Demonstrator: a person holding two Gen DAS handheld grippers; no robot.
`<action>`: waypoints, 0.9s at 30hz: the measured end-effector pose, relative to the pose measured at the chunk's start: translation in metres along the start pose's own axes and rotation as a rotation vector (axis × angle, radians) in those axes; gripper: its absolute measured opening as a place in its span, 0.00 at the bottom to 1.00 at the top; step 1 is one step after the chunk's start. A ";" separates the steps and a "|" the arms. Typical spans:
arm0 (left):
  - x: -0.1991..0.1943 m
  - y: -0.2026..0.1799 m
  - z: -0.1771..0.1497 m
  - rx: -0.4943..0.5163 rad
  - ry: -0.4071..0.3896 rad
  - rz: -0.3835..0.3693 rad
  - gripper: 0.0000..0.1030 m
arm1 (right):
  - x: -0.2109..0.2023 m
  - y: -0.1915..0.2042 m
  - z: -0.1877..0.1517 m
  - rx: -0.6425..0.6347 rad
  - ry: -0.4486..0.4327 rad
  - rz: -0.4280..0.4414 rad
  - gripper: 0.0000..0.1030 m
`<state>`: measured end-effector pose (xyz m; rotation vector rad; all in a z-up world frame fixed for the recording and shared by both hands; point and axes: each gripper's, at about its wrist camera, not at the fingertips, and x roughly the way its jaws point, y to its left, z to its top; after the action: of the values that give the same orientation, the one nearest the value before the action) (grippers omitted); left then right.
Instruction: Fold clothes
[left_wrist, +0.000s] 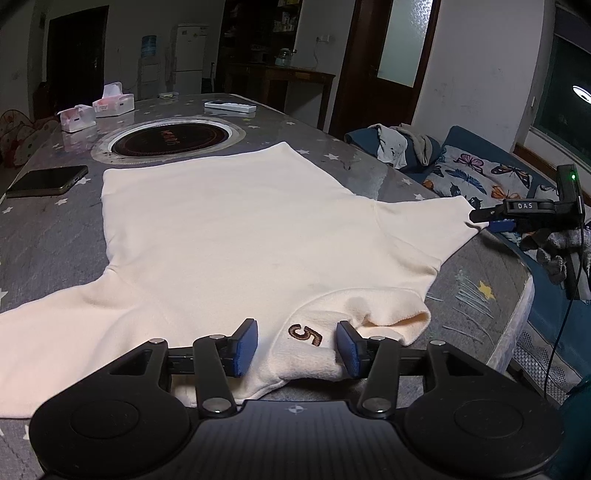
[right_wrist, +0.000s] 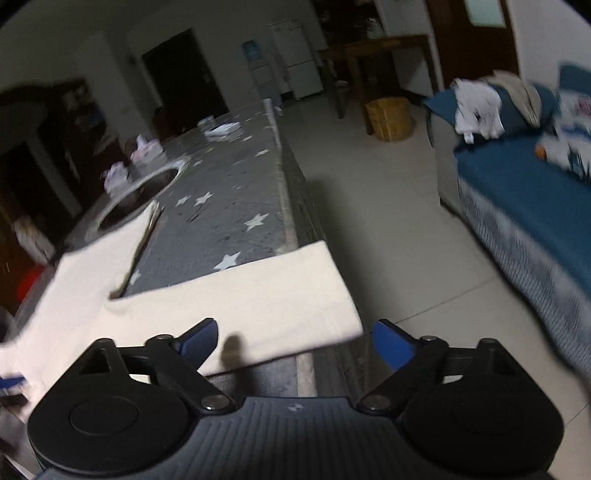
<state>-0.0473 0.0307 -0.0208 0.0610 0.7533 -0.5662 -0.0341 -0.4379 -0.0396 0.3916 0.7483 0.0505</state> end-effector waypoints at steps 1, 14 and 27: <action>0.000 0.000 0.000 0.000 0.000 0.001 0.49 | -0.001 -0.004 -0.001 0.027 -0.004 0.009 0.75; 0.000 -0.003 -0.001 0.014 0.000 0.009 0.52 | -0.011 0.004 0.018 -0.052 -0.107 -0.099 0.05; 0.000 -0.004 -0.002 0.028 -0.002 0.007 0.53 | 0.021 0.043 0.044 -0.356 -0.146 -0.284 0.04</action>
<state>-0.0505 0.0274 -0.0214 0.0894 0.7434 -0.5705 0.0148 -0.4086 -0.0082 -0.0516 0.6294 -0.1106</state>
